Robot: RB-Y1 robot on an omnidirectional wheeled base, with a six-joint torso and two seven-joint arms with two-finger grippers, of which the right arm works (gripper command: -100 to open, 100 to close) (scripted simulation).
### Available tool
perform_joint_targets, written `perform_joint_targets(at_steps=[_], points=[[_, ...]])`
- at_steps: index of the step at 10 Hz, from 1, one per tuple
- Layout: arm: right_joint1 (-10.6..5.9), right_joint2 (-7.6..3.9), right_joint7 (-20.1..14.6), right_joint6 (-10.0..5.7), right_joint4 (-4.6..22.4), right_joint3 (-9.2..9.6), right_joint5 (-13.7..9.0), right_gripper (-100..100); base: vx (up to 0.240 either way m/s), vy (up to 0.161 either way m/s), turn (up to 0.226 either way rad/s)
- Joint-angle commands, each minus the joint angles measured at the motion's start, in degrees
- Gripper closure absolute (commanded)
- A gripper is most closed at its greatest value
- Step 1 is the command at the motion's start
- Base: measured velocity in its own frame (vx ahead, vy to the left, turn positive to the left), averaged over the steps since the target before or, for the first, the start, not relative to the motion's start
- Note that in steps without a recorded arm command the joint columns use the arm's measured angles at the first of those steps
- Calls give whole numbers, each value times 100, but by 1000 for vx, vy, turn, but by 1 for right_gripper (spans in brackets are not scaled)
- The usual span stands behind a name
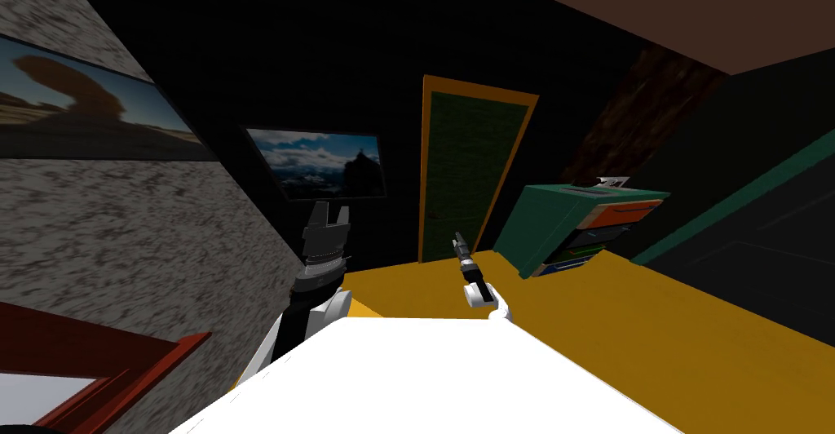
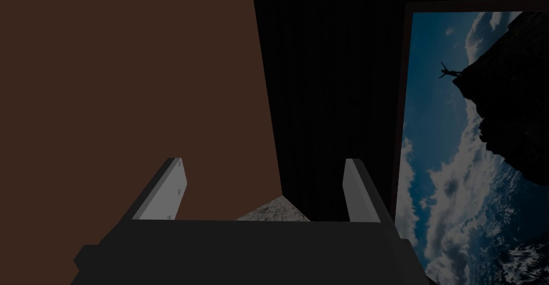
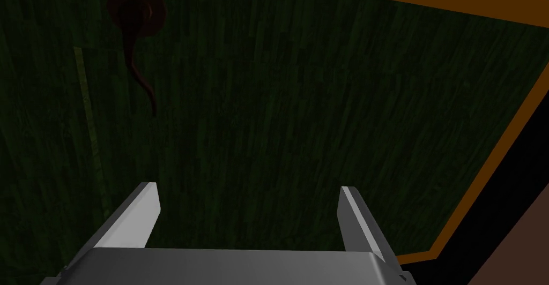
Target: Pull the door open
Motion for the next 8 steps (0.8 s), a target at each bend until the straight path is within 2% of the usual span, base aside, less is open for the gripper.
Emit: perform_joint_targets(at_steps=[1, 2, 8], points=[[-140, -34, -35, -56, 286, 3, -14, -100, 63, 4, 45], [-140, -34, -35, -56, 356, 3, -14, -100, 50, 0, 34], [-679, -202, -201, -118, 1552, 28, -79, -100, 96, 9, 81]])
